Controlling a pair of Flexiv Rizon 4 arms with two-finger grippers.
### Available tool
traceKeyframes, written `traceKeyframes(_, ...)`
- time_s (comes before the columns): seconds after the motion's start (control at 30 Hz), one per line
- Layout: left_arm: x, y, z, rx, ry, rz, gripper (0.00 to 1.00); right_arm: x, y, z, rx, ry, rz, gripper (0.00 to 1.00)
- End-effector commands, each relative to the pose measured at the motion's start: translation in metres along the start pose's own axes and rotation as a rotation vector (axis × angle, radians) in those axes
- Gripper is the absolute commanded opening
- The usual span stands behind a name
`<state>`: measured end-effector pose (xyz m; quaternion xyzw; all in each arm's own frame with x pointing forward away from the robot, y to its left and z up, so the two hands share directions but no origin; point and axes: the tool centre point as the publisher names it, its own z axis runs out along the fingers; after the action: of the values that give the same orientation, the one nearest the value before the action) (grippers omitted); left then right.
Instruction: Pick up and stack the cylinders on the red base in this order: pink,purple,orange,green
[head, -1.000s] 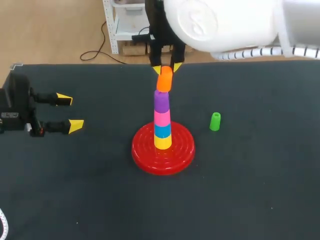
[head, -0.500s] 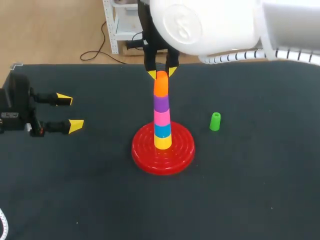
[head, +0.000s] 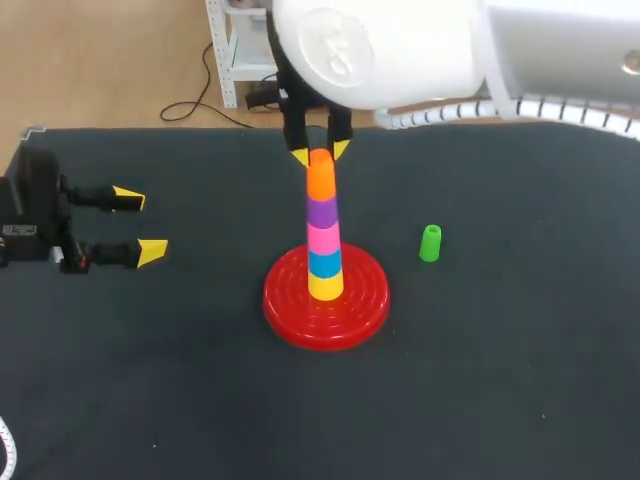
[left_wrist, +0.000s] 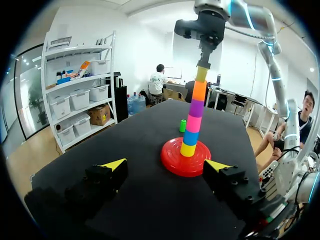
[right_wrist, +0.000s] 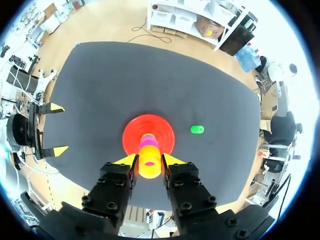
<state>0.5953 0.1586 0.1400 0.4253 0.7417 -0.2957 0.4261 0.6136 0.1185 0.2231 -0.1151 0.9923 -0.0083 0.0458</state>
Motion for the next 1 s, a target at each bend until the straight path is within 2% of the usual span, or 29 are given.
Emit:
traceKeyframes(0.03, 0.002, 0.000, 0.002, -0.006, -0.009, 0.004, 1.00, -0.001, 0.003, 0.015, 0.007, 0.015, 0.007, 0.00)
traceKeyframes(0.13, 0.002, 0.000, 0.002, -0.006, -0.009, 0.004, 1.00, 0.001, 0.000, 0.009, -0.018, -0.002, 0.005, 0.00)
traceKeyframes(0.17, 0.002, 0.000, 0.002, -0.006, -0.009, 0.004, 1.00, 0.002, -0.002, 0.005, -0.030, -0.012, 0.005, 0.09)
traceKeyframes(0.23, 0.002, 0.000, 0.002, -0.006, -0.009, 0.004, 1.00, 0.004, -0.004, -0.004, -0.049, -0.030, 0.003, 0.51)
traceKeyframes(0.27, 0.002, 0.000, 0.002, -0.006, -0.009, 0.004, 1.00, 0.004, -0.007, -0.009, -0.061, -0.034, 0.010, 1.00)
traceKeyframes(0.5, 0.002, 0.000, 0.002, -0.006, -0.009, 0.004, 1.00, 0.007, -0.029, -0.044, -0.127, -0.101, 0.049, 1.00)
traceKeyframes(0.67, 0.002, 0.000, 0.002, -0.006, -0.009, 0.004, 1.00, 0.003, -0.063, -0.051, -0.136, -0.135, 0.136, 1.00)
traceKeyframes(0.8, 0.002, 0.000, 0.002, -0.006, -0.009, 0.004, 1.00, 0.002, -0.099, -0.041, -0.109, -0.153, 0.213, 1.00)
traceKeyframes(1.0, 0.002, 0.000, 0.002, -0.006, -0.009, 0.004, 1.00, 0.009, -0.151, -0.003, -0.065, -0.106, 0.322, 1.00)
